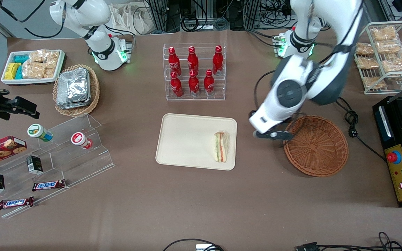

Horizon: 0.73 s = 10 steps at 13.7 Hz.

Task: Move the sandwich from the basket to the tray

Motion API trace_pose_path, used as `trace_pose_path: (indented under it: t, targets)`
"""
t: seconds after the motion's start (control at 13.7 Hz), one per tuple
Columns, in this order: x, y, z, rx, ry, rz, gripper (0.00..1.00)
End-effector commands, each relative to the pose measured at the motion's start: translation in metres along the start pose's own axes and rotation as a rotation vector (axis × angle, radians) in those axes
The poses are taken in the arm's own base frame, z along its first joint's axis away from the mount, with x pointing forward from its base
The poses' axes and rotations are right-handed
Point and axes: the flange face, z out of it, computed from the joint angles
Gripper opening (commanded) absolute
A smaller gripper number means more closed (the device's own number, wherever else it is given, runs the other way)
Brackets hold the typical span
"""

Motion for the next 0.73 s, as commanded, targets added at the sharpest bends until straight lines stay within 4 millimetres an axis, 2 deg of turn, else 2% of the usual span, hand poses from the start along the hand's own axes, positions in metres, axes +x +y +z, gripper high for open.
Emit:
trace_pose_path:
  t: [0.0,0.07,0.15,0.22,0.29,0.51,0.66]
  targets:
    - [0.018,-0.115,-0.03,-0.043,-0.077,-0.161,1.0]
    - [0.032,-0.16,-0.043,-0.071,-0.104,-0.23,1.0]
    - [0.041,-0.194,-0.054,-0.087,-0.116,-0.276,1.0]
    - [0.042,-0.214,-0.067,-0.097,-0.115,-0.28,1.0]
    - [0.04,-0.228,-0.071,-0.1,-0.107,-0.28,1.0]
    - [0.022,-0.235,-0.085,-0.105,-0.057,-0.305,1.0]
    - [-0.005,-0.224,-0.075,-0.103,-0.023,-0.355,1.0]
